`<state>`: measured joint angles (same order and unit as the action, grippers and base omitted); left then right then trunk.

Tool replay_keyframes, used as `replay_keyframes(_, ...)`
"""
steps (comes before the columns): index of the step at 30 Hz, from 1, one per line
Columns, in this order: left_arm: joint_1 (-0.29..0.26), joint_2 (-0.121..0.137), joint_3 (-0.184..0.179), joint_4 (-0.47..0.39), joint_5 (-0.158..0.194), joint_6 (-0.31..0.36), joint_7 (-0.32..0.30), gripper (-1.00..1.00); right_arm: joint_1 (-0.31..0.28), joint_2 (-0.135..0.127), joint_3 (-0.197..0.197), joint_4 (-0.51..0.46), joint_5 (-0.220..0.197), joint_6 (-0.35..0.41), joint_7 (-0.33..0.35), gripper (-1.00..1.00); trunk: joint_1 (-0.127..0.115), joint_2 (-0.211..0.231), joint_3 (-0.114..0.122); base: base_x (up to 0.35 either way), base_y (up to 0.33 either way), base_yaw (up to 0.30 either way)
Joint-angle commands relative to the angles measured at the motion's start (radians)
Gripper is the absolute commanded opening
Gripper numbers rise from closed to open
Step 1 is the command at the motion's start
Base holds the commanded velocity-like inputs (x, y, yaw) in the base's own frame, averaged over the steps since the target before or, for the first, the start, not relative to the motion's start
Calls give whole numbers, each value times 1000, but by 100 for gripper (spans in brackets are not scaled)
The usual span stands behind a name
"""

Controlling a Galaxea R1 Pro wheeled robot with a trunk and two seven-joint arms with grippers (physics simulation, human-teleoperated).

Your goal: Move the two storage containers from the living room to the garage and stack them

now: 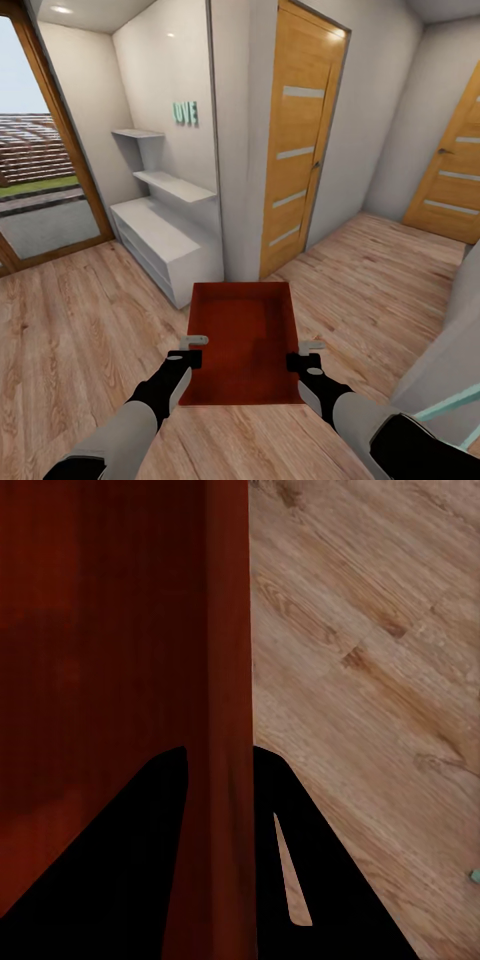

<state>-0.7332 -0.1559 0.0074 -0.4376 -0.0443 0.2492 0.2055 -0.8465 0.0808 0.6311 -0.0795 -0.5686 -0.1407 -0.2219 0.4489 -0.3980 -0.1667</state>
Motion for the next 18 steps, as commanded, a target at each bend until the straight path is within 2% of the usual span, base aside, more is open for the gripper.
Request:
replay_keyframes(1, 0, 1, -12, 50, 14, 18, 8, -100, -2, -2, -17, -3, 9, -4, -6, -100, 1, -2, -2, 322, 0, 0)
replay_keyframes(11, 0, 1, -12, 49, 12, 18, 8, -100, -2, -2, -17, -3, 9, -4, -5, -100, 1, -2, -2, 315, 0, -8)
replay_keyframes(18, 0, 1, -12, 48, 12, 18, 8, -100, -2, -1, -17, -2, 9, -4, -6, -100, 1, -2, -2, 105, 0, -226)
